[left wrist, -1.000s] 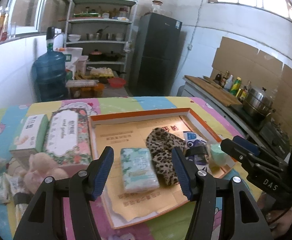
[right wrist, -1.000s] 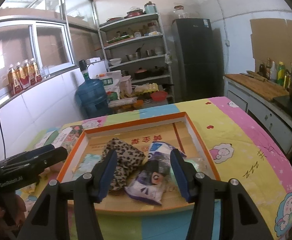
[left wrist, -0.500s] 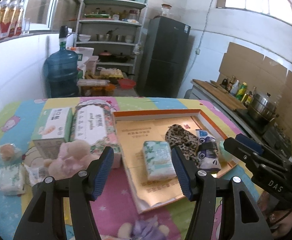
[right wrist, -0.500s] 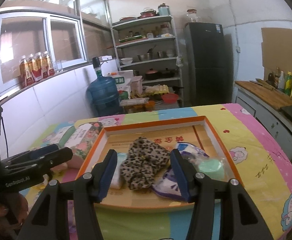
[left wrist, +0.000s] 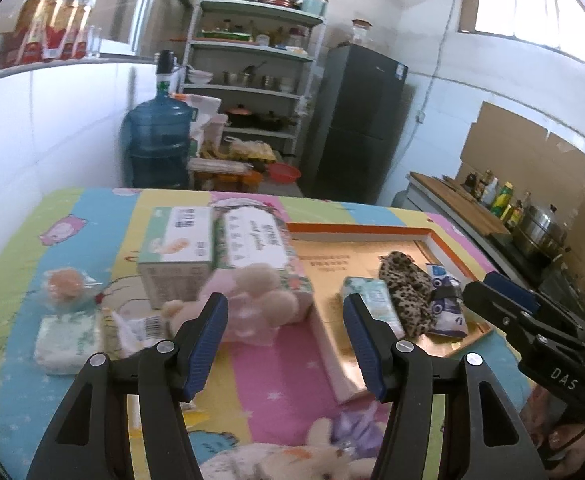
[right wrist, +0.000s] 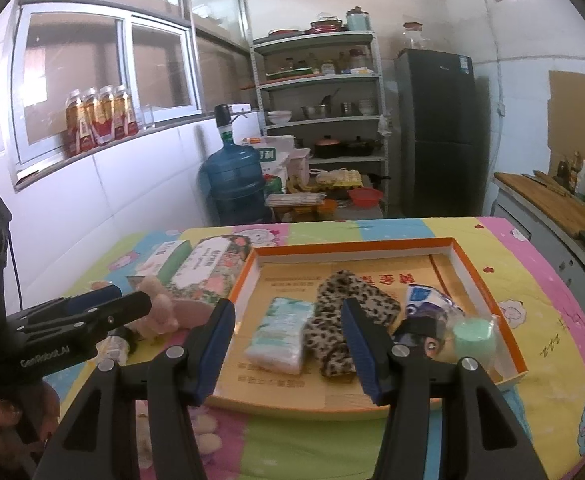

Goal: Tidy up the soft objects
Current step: 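Withdraw both tools from the box toward the remaining items, then grasp the white floral cloth ring with the left gripper while the right grasps the cream teddy bear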

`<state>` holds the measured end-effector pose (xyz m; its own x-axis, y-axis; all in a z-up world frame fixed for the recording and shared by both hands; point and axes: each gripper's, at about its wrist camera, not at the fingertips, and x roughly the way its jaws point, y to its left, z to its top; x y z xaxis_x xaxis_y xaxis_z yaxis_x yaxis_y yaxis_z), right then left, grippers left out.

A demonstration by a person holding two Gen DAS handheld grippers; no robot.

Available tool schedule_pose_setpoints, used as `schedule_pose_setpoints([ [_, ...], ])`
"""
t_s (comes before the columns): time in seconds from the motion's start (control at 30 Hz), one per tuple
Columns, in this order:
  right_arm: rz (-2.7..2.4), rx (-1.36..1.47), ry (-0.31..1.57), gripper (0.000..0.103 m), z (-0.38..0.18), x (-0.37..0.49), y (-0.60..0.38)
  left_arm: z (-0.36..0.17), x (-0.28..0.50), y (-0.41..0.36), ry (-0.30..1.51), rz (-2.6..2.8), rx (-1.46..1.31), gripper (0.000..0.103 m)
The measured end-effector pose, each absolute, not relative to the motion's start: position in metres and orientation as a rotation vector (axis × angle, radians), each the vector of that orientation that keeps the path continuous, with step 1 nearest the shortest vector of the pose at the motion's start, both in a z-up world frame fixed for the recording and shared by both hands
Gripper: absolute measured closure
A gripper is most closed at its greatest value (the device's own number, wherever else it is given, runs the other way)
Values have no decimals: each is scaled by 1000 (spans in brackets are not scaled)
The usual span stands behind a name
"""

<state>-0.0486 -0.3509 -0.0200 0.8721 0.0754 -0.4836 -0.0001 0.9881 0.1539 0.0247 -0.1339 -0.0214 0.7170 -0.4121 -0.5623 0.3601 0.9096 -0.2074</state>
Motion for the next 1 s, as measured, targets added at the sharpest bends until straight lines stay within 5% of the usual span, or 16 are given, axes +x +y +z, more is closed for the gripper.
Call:
schedule_pose_setpoints([
  [1.0, 170, 108, 569, 48, -31, -70, -275, -68, -28, -45, 708, -454, -98, 41],
])
